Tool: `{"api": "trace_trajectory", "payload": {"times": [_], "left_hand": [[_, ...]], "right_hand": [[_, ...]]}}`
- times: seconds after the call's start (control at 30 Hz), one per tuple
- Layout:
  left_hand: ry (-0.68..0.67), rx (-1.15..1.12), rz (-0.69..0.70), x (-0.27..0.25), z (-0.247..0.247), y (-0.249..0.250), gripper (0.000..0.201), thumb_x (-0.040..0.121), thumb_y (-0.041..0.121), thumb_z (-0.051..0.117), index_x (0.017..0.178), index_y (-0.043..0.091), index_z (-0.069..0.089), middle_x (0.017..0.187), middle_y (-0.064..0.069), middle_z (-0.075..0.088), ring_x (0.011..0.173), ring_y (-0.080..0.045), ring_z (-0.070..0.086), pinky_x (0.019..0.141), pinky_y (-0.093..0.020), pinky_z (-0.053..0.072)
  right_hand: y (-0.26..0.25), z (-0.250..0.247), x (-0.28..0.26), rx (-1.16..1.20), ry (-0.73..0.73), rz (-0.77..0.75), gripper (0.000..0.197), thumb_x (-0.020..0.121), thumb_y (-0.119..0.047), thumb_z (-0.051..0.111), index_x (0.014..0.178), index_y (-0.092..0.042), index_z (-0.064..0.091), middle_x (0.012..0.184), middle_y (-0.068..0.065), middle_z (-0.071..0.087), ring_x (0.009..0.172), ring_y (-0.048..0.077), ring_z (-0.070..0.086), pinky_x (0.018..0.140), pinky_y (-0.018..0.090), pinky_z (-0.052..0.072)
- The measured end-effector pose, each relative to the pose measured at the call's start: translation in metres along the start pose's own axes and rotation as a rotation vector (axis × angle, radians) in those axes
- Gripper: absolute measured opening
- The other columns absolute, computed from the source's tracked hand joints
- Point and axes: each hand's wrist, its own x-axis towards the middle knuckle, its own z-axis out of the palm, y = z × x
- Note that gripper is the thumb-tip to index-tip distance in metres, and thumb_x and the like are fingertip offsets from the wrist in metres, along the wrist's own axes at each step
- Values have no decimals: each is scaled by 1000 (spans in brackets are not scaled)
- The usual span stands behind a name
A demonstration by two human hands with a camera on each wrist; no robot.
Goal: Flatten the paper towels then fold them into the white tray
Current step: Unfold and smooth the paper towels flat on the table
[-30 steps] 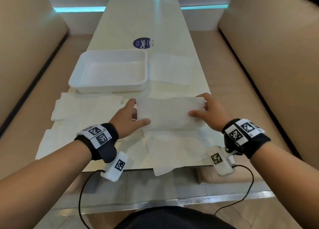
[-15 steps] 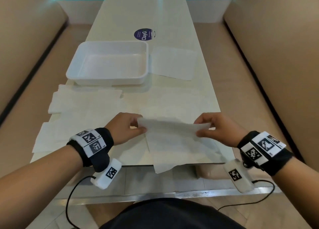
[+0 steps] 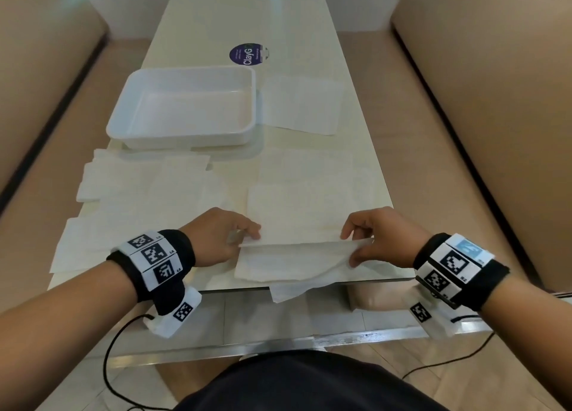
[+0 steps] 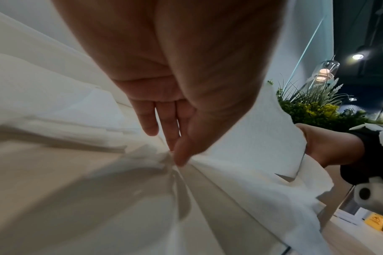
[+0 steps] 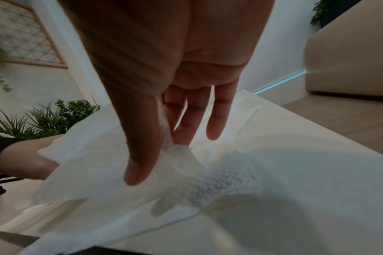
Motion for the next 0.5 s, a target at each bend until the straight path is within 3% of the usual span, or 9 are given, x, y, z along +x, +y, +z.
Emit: {"api": "trace_trajectory", "payload": {"times": [0.1,0.17,0.23,0.3,0.4,0.5], "left_hand": [[-5,22,-25,-2,1,3,33,90,11,50,107,36,65,128,18,59,121,-6,53,106,-22,38],[-24,39,-44,-4,-3,9,35,81,21,57,112,34,63,127,18,58,118,-6,53,103,-25,41],[-56,9,-40,-6,-6,12,51,67,33,58,118,34,59,123,19,57,114,-3,52,100,-24,42],[-19,-74,-17,-7,-8,14,44,68,38,62,112,35,62,117,22,60,110,4,53,96,-19,40],[168,-153,17,-1,-9,17,7,87,32,66,88,25,68,93,13,69,89,1,62,82,-17,42],[256,-170,-15,8,-12,17,16,94,34,57,85,21,61,74,4,64,67,-7,57,65,-21,41]], "right_hand": [[0,-2,-2,42,-17,1,33,59,-25,88,84,-32,68,74,-7,64,66,4,56,62,15,43],[0,-4,-3,95,-27,-5,28,60,-26,88,81,-31,71,75,-7,68,71,8,60,67,19,46],[1,-6,-2,145,-34,-11,26,61,-25,88,80,-30,72,77,-7,71,74,11,63,70,24,50],[3,-7,0,168,-17,1,31,59,-25,89,84,-30,71,78,-5,71,74,14,64,74,31,53],[5,-8,2,167,26,7,51,55,-33,91,100,-34,66,86,-7,68,83,12,62,84,34,52],[-4,-11,-2,146,139,-62,86,51,-56,84,127,-37,49,121,-17,54,112,2,49,96,23,40]]}}
